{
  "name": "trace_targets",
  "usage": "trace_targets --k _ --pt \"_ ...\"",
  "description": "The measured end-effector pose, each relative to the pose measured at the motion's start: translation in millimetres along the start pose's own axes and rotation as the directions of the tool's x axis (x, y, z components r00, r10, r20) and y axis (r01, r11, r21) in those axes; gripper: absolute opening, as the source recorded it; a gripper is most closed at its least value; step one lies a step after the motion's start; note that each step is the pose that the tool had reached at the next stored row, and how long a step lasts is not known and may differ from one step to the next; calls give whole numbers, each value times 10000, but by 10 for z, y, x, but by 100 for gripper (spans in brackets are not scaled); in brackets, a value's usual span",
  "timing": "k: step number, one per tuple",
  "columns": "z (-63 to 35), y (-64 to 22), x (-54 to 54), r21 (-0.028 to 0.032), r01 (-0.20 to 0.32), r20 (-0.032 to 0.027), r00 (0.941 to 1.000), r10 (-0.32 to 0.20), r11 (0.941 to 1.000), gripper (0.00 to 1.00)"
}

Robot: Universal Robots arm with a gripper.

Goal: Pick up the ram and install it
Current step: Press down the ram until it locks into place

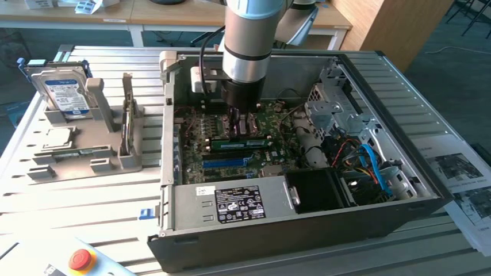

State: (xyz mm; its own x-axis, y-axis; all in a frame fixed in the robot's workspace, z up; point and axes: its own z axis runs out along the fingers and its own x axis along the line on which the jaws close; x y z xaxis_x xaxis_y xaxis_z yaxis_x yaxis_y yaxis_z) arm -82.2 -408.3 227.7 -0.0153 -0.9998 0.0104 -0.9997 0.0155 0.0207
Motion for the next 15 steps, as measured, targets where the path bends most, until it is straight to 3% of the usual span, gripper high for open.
trace_targets --k 15 --pt "18 0 0 1 0 1 10000 0 10000 10"
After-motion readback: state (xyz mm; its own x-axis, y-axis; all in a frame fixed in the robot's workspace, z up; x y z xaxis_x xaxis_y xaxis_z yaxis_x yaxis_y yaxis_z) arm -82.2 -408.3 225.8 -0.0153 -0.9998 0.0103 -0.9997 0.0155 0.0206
